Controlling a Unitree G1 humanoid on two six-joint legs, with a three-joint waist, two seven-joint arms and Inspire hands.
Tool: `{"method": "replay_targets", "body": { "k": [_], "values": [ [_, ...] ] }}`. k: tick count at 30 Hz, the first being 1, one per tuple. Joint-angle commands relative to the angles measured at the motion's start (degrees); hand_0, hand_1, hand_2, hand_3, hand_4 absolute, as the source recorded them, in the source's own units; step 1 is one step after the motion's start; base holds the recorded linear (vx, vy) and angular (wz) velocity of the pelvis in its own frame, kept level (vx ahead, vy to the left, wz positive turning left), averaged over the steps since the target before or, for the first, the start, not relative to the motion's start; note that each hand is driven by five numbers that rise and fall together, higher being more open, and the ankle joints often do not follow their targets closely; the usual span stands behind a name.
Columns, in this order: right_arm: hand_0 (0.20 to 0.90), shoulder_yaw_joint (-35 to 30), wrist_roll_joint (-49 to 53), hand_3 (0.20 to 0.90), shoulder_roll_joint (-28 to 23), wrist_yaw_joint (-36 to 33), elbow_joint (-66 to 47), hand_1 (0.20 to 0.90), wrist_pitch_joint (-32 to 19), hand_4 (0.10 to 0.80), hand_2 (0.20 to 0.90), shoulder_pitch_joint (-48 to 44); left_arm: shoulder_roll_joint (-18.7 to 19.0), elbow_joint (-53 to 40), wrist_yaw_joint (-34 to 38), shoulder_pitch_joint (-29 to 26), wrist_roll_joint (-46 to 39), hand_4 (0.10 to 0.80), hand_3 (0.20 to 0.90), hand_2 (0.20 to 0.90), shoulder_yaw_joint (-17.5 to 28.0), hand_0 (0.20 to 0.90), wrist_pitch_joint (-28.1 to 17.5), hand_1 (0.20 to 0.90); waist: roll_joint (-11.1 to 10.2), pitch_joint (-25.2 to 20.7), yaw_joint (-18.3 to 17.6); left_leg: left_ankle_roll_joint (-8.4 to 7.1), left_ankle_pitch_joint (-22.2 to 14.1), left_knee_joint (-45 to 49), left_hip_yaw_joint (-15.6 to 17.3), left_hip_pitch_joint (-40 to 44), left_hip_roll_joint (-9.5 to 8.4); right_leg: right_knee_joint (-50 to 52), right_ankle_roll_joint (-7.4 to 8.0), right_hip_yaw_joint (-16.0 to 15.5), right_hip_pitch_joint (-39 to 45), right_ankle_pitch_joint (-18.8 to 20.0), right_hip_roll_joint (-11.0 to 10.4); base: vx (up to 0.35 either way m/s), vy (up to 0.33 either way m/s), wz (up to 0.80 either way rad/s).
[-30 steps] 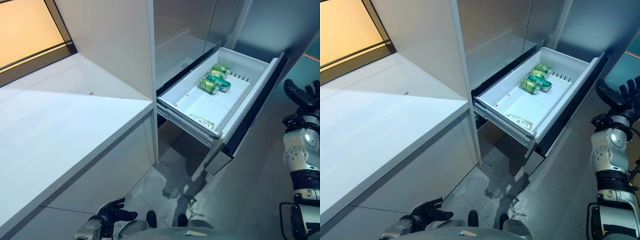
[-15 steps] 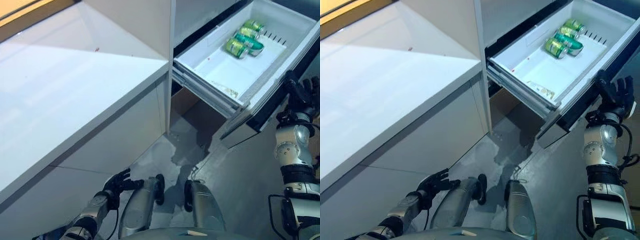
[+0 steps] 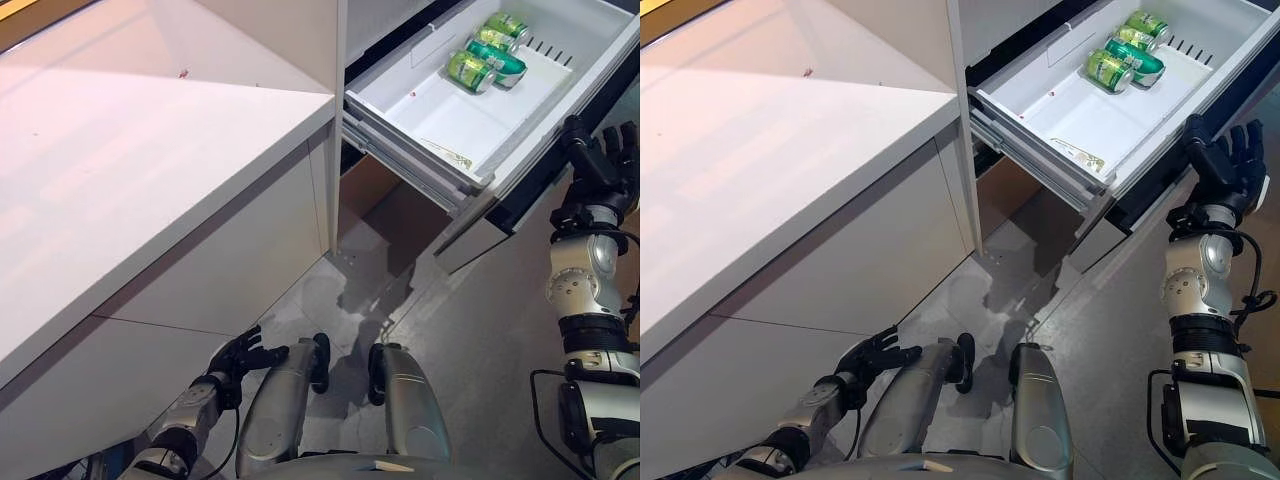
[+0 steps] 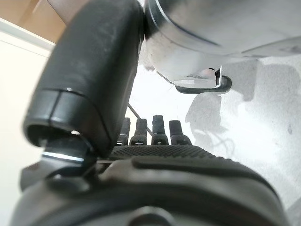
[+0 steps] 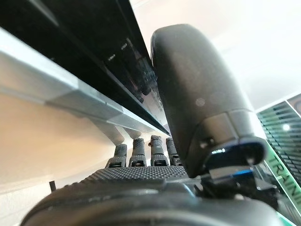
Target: Put drinks into fridge and close the fridge
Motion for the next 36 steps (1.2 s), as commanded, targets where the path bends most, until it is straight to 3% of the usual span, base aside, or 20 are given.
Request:
{"method": "replay_targets", "body": {
  "k": [1, 5, 11, 17, 21, 29, 36],
  "values": [
    [0.900, 9.15, -3.99, 0.900, -3.17, 12.57, -4.47, 0.900, 0.00, 0.800, 0.900, -10.24, 1.38, -0.60, 1.40, 6.13, 1.40, 0.800, 0.900, 0.900, -2.20, 0.900, -0.09, 0.900, -0.53, -1.15, 4.13, 0.45, -4.55, -4.24, -2.30, 5.55, -1.00, -4.33, -2.74, -5.01, 4.70, 2.21, -0.07, 0.008, -0.008, 0.18],
    [0.900, 10.95, -2.67, 0.900, -3.68, 15.00, -3.18, 0.900, 1.40, 0.800, 0.900, -12.98, 2.12, -0.59, 1.00, 7.01, 1.79, 0.800, 0.900, 0.900, -2.32, 0.900, -0.12, 0.900, -0.37, -1.61, 5.42, -0.09, -3.05, -7.41, -3.47, 7.45, -0.85, -6.75, -2.25, -6.07, 6.85, 2.98, -0.37, 0.027, 0.004, 0.23],
    [0.900, 12.42, -3.14, 0.900, -3.26, 12.43, -0.90, 0.900, -0.51, 0.800, 0.900, -16.45, 2.81, 0.15, 0.64, 7.89, 2.77, 0.800, 0.900, 0.900, -2.18, 0.900, -0.13, 0.900, -0.29, -3.23, 6.81, -0.73, -1.06, -13.05, -4.76, 10.95, -0.66, -12.93, -1.13, -6.97, 10.96, 4.60, -0.63, 0.037, 0.013, 0.19],
    [0.900, 13.08, -2.63, 0.900, -2.44, 13.15, -1.72, 0.900, 2.61, 0.800, 0.900, -16.67, 3.26, 1.37, 0.70, 8.71, 5.31, 0.800, 0.900, 0.900, -1.33, 0.900, 0.27, 0.900, -1.05, -5.79, 7.19, -1.13, 0.75, -18.31, -5.43, 14.23, -0.45, -19.28, -0.13, -7.30, 14.39, 6.50, -0.40, 0.046, 0.008, 0.14],
    [0.900, 13.32, -2.37, 0.900, -3.14, 15.58, -2.94, 0.900, 5.56, 0.800, 0.900, -14.78, 4.00, 1.66, 0.07, 9.01, 7.32, 0.800, 0.900, 0.900, -0.49, 0.900, 0.57, 0.900, -2.03, -7.35, 6.93, -1.25, 1.26, -20.75, -5.66, 16.10, -0.22, -22.88, 0.56, -6.77, 16.32, 7.67, 0.00, 0.049, -0.031, 0.10],
    [0.900, 10.80, -5.20, 0.900, -4.13, 11.51, -6.31, 0.900, 2.80, 0.800, 0.900, -9.71, 4.10, 1.76, -0.33, 9.20, 9.33, 0.800, 0.900, 0.900, -0.22, 0.900, 0.03, 0.900, -3.30, -10.74, 5.24, -1.62, 2.18, -26.64, -4.34, 20.19, 0.83, -29.93, 1.59, -5.85, 20.21, 9.67, 1.24, 0.013, -0.055, -0.01],
    [0.900, 7.31, -8.73, 0.900, 1.75, 4.58, -12.33, 0.900, 0.55, 0.800, 0.900, 1.14, 2.44, 3.04, 0.46, 9.09, 9.02, 0.800, 0.900, 0.900, 0.51, 0.900, 0.58, 0.900, -3.26, -14.43, 1.64, -2.32, 3.08, -31.52, -1.93, 23.36, 1.91, -34.86, 1.79, -3.50, 22.24, 10.91, 2.65, 0.003, -0.030, -0.19]
  ]
}}
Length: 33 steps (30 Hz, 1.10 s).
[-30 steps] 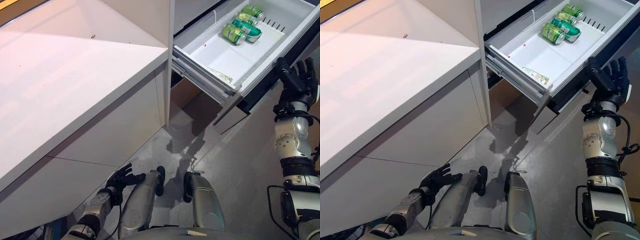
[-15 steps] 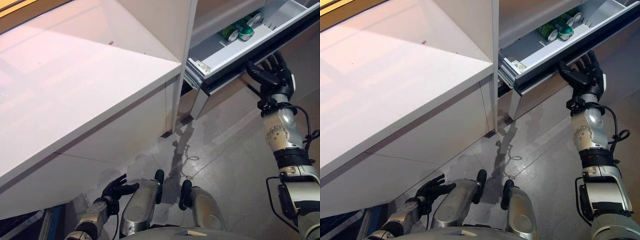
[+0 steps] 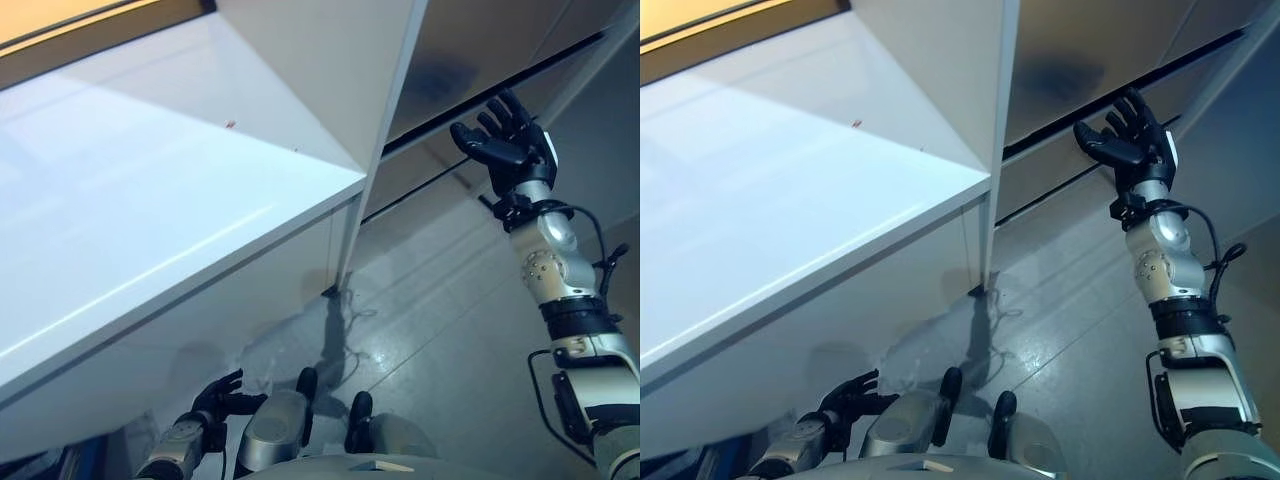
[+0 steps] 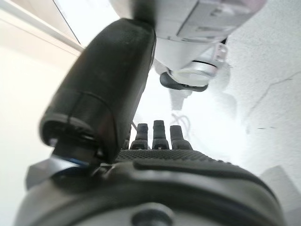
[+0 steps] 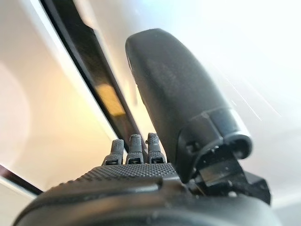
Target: Put drinks into fridge and close the fridge
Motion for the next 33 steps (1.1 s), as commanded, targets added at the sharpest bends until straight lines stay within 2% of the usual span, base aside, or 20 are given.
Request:
{"method": "replay_targets", "body": {
  "k": [1, 3, 6, 9, 13, 14, 21, 26, 30, 33],
  "values": [
    [0.900, -3.03, -3.37, 0.900, 0.18, -2.48, -6.20, 0.900, -7.10, 0.800, 0.900, 4.88, -0.59, 0.12, 0.18, 1.64, 0.98, 0.800, 0.900, 0.900, -0.47, 0.900, -0.41, 0.900, 0.59, -8.36, -3.37, 0.23, -4.08, -2.78, 3.77, 0.90, 0.20, -3.36, 2.68, 2.98, -2.72, 4.56, -0.06, -0.017, -0.037, -0.28],
    [0.900, -3.44, -4.21, 0.900, 1.72, -2.41, -6.81, 0.900, -7.13, 0.800, 0.900, 7.93, -0.94, 0.06, 0.28, 1.82, 1.05, 0.800, 0.900, 0.900, -0.15, 0.900, -0.26, 0.900, 0.70, -8.88, -4.04, 0.09, -3.87, -3.66, 4.24, 1.41, 0.42, -4.06, 2.72, 3.29, -2.43, 4.73, 0.20, -0.016, -0.026, -0.24],
    [0.900, -3.90, -8.84, 0.900, 5.98, 0.88, -5.89, 0.900, -8.05, 0.800, 0.900, 19.03, -2.42, -0.49, 0.80, 3.09, 1.10, 0.800, 0.900, 0.900, 1.01, 0.900, 0.31, 0.900, 1.01, -10.74, -5.93, -0.37, -3.19, -6.11, 6.12, 2.90, 1.18, -6.02, 2.91, 3.86, -1.58, 5.12, 0.93, -0.013, -0.036, -0.25],
    [0.900, -3.31, -10.68, 0.900, 7.28, 1.53, -4.63, 0.900, -6.64, 0.800, 0.900, 22.14, -2.80, -0.61, 0.37, 3.57, 0.80, 0.800, 0.900, 0.900, 1.57, 0.900, 0.42, 0.900, 1.05, -11.44, -6.67, -0.58, -2.82, -7.06, 6.95, 3.49, 1.53, -6.69, 2.84, 3.96, -1.16, 5.23, 1.30, -0.024, -0.029, -0.25],
    [0.900, -0.63, -13.04, 0.900, 10.00, 5.75, 1.21, 0.900, -4.81, 0.800, 0.900, 27.44, -2.93, -0.58, -0.60, 3.30, -0.52, 0.800, 0.900, 0.900, 2.64, 0.900, 0.86, 0.900, 1.15, -12.40, -8.08, -1.08, -2.19, -8.50, 8.57, 4.60, 2.06, -8.06, 2.70, 3.61, -0.16, 5.42, 1.93, -0.044, -0.025, -0.19],
    [0.900, -0.10, -11.01, 0.900, 10.55, 7.19, 3.78, 0.900, -3.35, 0.800, 0.900, 28.34, -2.92, -0.41, -0.90, 2.96, -1.43, 0.800, 0.900, 0.900, 2.79, 0.900, 0.87, 0.900, 1.15, -12.60, -8.34, -1.27, -2.13, -8.53, 8.94, 4.79, 2.16, -8.35, 2.63, 3.46, 0.13, 5.47, 2.06, -0.044, -0.011, -0.22],
    [0.900, -0.30, -4.49, 0.900, 14.79, 14.99, 27.49, 0.900, 4.72, 0.800, 0.900, 29.54, -3.90, 3.00, -2.53, 0.38, -3.64, 0.800, 0.900, 0.900, 3.48, 0.900, -0.04, 0.900, 1.13, -13.47, -8.18, -1.44, -2.97, -6.85, 9.36, 5.33, 1.88, -9.37, 2.13, 3.20, 1.82, 5.47, 2.61, -0.005, -0.001, -0.01],
    [0.900, -0.85, -10.90, 0.900, 16.22, 17.22, 39.24, 0.900, 7.60, 0.800, 0.900, 29.84, -4.61, 6.48, -3.08, -0.20, -3.66, 0.800, 0.900, 0.900, 3.88, 0.900, -0.62, 0.900, 1.61, -13.87, -8.05, -1.05, -3.31, -6.32, 8.48, 5.50, 1.53, -8.66, 1.92, 3.69, 1.95, 5.00, 2.81, 0.000, 0.000, 0.00],
    [0.900, 0.09, -19.58, 0.900, 17.01, 23.28, 46.24, 0.900, 11.92, 0.800, 0.900, 31.21, -4.88, 8.92, -3.36, 0.29, -4.60, 0.800, 0.900, 0.900, 5.19, 0.900, -1.30, 0.900, 2.19, -13.84, -8.07, -0.83, -3.17, -6.64, 7.75, 5.68, 1.31, -8.14, 1.80, 3.77, 1.88, 4.64, 2.83, 0.000, 0.000, 0.00],
    [0.900, 0.96, -21.46, 0.900, 17.61, 26.17, 48.67, 0.900, 14.25, 0.800, 0.900, 31.91, -4.91, 9.88, -3.63, 0.58, -4.39, 0.800, 0.900, 0.900, 5.94, 0.900, -1.82, 0.900, 2.45, -13.80, -7.97, -0.82, -2.82, -7.25, 7.47, 5.76, 1.37, -7.62, 1.82, 3.46, 1.73, 4.28, 2.83, 0.000, 0.000, 0.00]
  ]
}}
